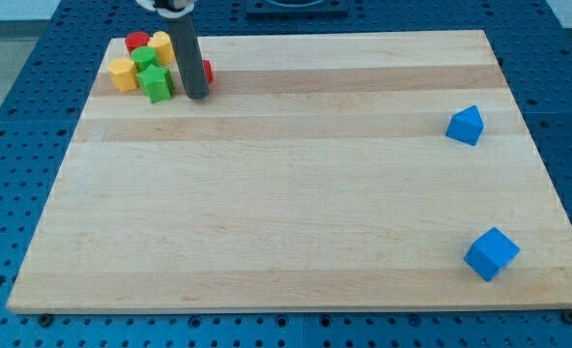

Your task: Move the arm to the bottom right side of the blue triangle

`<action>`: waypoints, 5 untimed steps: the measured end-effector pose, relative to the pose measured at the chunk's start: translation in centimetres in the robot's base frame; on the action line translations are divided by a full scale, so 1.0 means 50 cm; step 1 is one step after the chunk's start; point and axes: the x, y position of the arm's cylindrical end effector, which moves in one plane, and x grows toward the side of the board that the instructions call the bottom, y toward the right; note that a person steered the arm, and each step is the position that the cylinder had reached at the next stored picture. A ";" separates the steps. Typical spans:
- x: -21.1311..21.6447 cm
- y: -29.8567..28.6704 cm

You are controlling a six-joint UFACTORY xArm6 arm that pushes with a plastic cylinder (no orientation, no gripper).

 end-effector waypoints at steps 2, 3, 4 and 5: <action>-0.047 -0.007; -0.041 -0.007; 0.094 0.054; 0.252 0.201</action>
